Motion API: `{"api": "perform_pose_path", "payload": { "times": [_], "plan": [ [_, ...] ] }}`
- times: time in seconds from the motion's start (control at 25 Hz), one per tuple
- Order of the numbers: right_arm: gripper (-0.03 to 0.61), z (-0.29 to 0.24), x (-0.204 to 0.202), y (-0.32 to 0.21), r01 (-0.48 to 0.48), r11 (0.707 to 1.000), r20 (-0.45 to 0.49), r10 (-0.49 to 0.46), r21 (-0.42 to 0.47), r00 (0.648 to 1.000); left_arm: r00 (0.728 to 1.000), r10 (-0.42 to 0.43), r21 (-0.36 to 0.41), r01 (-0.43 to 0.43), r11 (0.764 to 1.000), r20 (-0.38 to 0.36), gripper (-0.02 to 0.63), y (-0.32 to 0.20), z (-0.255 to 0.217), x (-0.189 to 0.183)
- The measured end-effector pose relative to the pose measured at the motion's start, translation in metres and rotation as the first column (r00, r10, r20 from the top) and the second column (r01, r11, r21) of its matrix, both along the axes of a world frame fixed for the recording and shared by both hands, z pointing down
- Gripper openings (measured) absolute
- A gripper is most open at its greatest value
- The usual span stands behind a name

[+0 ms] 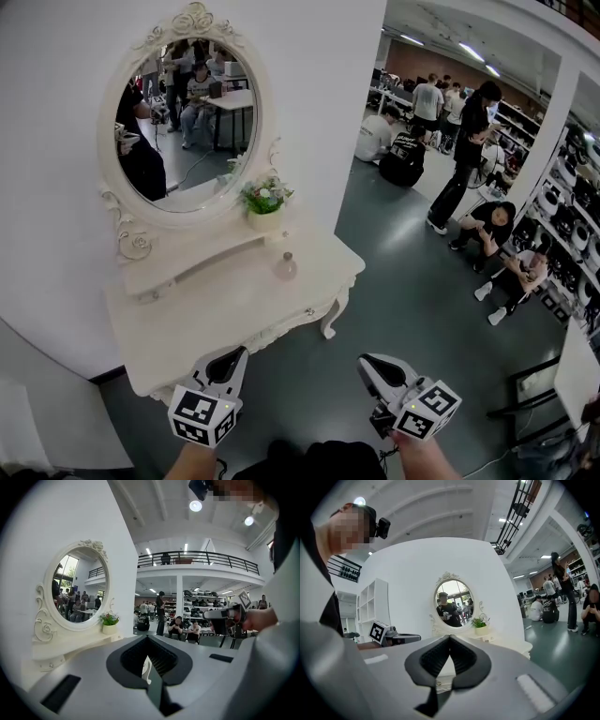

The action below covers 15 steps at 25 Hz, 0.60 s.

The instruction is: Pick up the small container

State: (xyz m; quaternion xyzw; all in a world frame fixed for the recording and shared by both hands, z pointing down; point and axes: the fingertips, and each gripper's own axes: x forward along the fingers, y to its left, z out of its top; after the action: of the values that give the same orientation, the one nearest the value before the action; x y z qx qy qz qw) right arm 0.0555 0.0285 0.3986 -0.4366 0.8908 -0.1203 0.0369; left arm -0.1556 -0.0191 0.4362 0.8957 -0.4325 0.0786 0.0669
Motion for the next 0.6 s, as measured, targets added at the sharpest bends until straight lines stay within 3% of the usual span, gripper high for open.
{"api": "perform_pose_path", "payload": {
  "times": [0.4,0.6],
  "plan": [
    [0.011,0.004,0.002,-0.073,0.060,0.998,0.044,-0.059,0.001,0.997,1.000,-0.008,-0.038,0.007,0.999,-0.006,0.000,-0.065,0.016,0.019],
    [0.011,0.008,0.024,-0.130,0.096,0.995,0.071,-0.096,0.004,0.993,1.000,-0.023,-0.048,0.023,0.999,0.003,0.000,-0.119,0.023,0.045]
  ]
}}
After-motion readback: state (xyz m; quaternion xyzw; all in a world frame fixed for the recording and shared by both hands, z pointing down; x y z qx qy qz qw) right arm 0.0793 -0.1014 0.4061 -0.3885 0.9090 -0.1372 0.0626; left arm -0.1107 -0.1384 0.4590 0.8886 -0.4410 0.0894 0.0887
